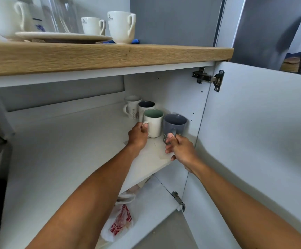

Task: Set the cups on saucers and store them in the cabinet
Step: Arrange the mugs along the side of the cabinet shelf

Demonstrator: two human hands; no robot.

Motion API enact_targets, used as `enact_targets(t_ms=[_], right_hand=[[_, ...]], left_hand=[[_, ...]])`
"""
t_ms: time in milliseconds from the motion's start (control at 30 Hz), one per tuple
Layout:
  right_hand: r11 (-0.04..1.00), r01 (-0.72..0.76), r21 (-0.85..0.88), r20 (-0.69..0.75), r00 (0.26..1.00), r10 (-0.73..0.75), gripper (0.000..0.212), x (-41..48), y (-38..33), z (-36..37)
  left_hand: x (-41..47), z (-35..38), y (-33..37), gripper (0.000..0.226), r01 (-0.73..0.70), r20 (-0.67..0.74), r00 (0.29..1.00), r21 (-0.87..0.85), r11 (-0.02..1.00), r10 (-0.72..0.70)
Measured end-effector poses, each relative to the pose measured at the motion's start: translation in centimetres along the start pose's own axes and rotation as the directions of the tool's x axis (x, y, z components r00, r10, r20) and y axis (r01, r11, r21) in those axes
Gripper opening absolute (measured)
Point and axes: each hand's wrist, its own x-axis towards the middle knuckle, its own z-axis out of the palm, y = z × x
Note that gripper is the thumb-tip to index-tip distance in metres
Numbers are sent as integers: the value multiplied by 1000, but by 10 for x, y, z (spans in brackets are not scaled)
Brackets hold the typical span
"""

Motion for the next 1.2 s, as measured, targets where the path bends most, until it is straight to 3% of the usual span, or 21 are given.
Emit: enact_targets(t_ms=[367, 600, 800, 1000, 1200], right_hand=[[997, 46, -70, -45, 998, -49, 43, 24, 1, 15], [955, 78, -286, -64, 993, -100, 51, 37, 0, 22], [933, 100, -345, -29, 993, -117, 66, 39, 2, 21], [862, 187, -470, 12, 978, -206, 51, 38, 5, 15], [769, 252, -587, 63, 962, -267, 36, 38, 9, 0]], left_hand=[[23, 5, -8, 32, -20, 2, 1000, 29, 999, 20], [33, 8, -9, 34, -50, 62, 997, -10, 999, 51], [39, 10, -6, 33, -51, 140, 988, -78, 996, 61], [40, 14, -2, 30, -18, 220, 975, -91, 996, 38], [33, 6, 1, 28, -62, 124, 991, 71, 996, 53]])
